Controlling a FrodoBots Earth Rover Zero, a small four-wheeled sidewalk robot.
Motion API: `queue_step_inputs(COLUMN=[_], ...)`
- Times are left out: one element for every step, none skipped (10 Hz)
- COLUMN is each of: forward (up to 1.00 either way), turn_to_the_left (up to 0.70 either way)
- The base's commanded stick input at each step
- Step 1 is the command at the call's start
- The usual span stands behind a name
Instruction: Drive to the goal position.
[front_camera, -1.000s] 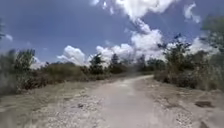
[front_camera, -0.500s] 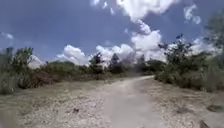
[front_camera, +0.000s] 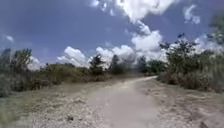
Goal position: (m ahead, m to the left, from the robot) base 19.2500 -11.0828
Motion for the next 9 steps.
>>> queue_step_inputs(forward=[0.45, 0.45, 0.45, 0.45, 0.45, 0.45, 0.45, 0.45, 0.45], turn_to_the_left=[0.0, 0.0, 0.0, 0.0, 0.0, 0.0, 0.0, 0.0, 0.0])
